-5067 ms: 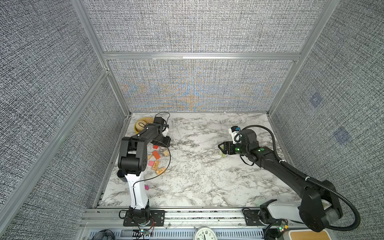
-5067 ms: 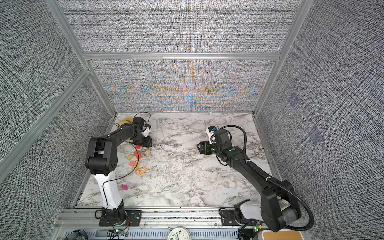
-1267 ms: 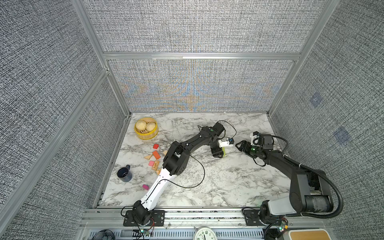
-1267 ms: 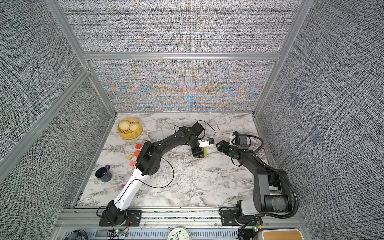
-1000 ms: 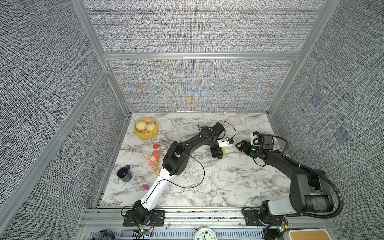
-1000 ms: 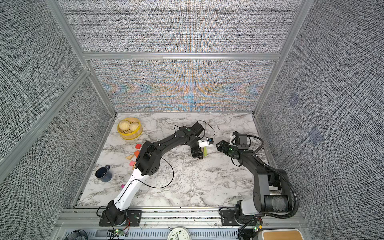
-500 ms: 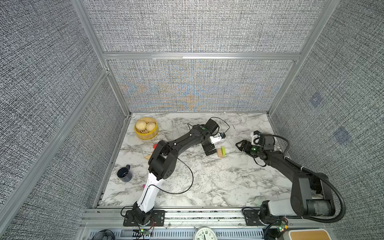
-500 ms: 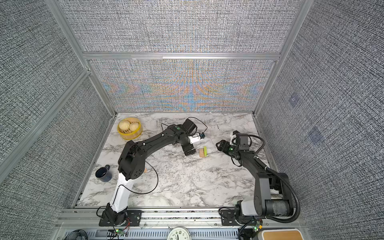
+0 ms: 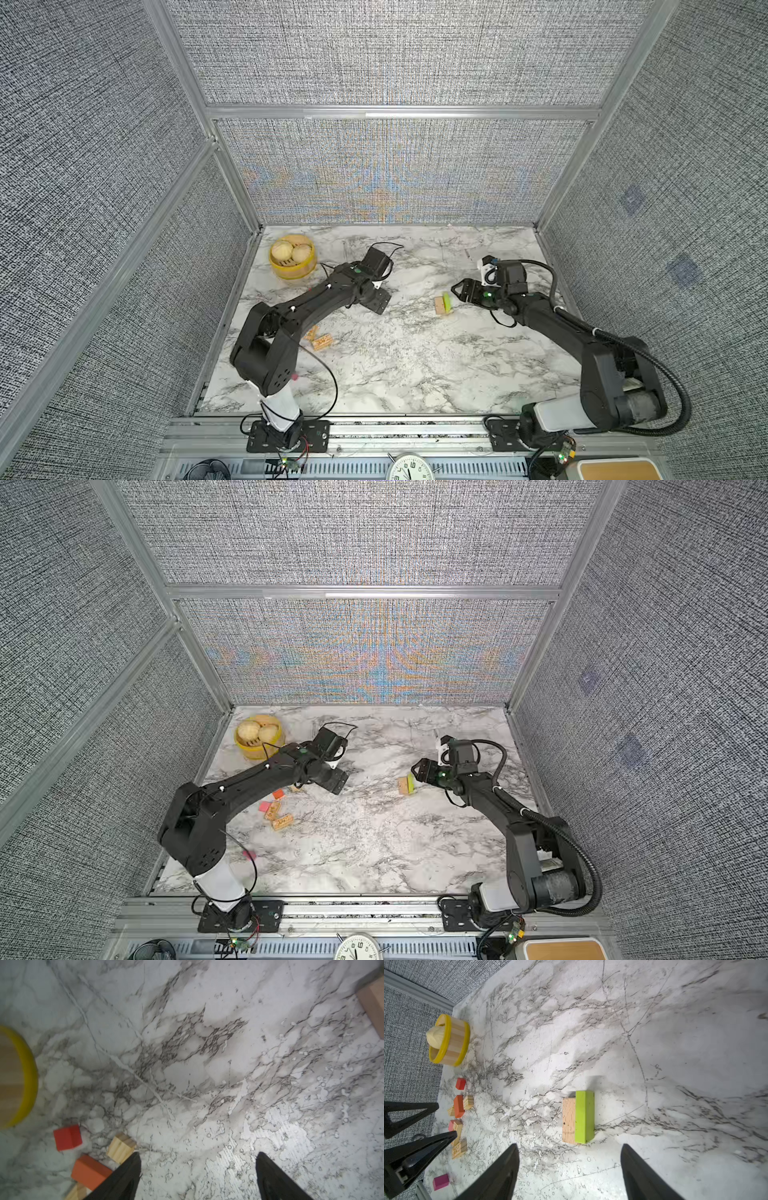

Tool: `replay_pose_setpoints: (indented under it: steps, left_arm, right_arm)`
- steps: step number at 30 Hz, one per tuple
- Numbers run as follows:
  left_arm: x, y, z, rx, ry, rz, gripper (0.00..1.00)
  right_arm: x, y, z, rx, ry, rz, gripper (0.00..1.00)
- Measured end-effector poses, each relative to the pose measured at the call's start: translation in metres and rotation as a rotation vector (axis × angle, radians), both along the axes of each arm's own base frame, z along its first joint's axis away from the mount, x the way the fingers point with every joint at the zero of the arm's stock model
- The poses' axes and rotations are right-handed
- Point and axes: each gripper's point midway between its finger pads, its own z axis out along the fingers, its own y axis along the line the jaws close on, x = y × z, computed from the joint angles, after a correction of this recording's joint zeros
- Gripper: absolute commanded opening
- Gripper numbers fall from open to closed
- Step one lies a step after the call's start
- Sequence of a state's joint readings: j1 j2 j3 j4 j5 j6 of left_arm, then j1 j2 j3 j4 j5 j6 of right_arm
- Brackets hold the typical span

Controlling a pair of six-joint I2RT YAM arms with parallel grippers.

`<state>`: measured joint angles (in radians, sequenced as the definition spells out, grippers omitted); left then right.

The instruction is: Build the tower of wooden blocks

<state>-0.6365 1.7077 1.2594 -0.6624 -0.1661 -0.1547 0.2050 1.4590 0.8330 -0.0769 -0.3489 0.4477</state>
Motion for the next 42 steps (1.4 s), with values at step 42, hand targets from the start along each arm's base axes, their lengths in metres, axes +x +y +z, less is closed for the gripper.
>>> replay_pose_setpoints:
  steps: [42]
  left_arm:
    - [-0.078, 0.139, -0.086, -0.141, 0.106, 0.992, 0.64]
  right_arm:
    - [-0.001, 0.022, -0.012, -0.07, 0.026, 0.037, 0.78]
